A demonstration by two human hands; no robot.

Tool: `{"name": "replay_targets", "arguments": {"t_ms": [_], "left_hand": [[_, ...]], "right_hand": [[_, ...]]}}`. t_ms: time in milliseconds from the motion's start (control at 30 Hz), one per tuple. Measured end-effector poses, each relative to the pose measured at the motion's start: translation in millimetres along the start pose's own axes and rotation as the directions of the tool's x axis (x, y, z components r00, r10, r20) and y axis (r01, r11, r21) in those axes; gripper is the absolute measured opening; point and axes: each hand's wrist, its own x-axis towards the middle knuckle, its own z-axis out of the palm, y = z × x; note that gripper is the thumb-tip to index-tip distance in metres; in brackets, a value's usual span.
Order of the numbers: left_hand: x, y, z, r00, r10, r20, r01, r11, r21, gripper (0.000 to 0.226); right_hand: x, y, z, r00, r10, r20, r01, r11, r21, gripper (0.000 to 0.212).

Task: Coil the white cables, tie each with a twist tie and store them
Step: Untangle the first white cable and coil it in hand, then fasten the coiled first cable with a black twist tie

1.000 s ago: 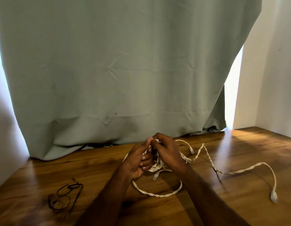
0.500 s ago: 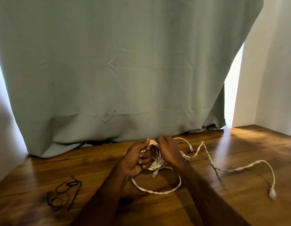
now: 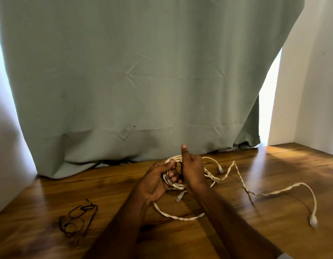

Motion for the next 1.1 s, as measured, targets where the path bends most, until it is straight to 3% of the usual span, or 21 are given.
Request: {"name": "replay_targets", "arguments": {"t_ms": [100, 233, 367, 500, 600, 767, 833, 1000, 1100], "left_hand": [[-1, -4, -1, 1.0, 0.011, -0.022, -0.012, 0.999, -0.032, 0.029], [-9, 1, 9, 0.937, -0.027, -0.348, 0.073, 0.99, 0.121, 0.061], [-30, 15, 16, 0.861, 0.09, -0.501, 0.042, 0.969, 0.245, 0.049], [-70, 36, -18, 0.825, 0.125, -0.551, 0.014, 0.971, 0.241, 0.045], [-109, 55, -52, 0.771, 0.168, -0.615, -0.032, 0.974, 0.226, 0.05], [-168, 99, -108, 0.682, 0.231, -0.694, -0.215, 0.97, 0.111, 0.05], [-185, 115, -125, 0.643, 0.269, -0.718, -0.262, 0.957, 0.123, 0.051], [-201, 121, -152, 0.551, 0.315, -0.773, -0.373, 0.921, 0.109, 0.056], [-197, 117, -162, 0.536, 0.303, -0.788, -0.37, 0.923, 0.103, 0.058]], "right_hand": [[3, 8, 3, 0.998, 0.047, -0.034, -0.046, 0.999, 0.016, 0.06], [-5, 11, 2, 0.982, 0.108, 0.157, -0.111, 0.994, 0.013, 0.059], [-19, -2, 13, 0.921, 0.144, 0.362, -0.173, 0.984, 0.049, 0.058], [-44, -8, 46, 0.907, -0.008, 0.422, 0.049, 0.995, -0.088, 0.053], [-73, -10, 78, 0.847, -0.149, 0.51, 0.197, 0.98, -0.042, 0.058], [-93, -18, 130, 0.757, -0.255, 0.602, 0.354, 0.934, -0.049, 0.032], [-95, -11, 146, 0.745, -0.203, 0.635, 0.373, 0.917, -0.144, 0.018], [-104, 8, 144, 0.772, -0.014, 0.636, 0.301, 0.889, -0.345, 0.016], [-107, 13, 140, 0.769, 0.041, 0.638, 0.293, 0.865, -0.408, 0.018]]}}
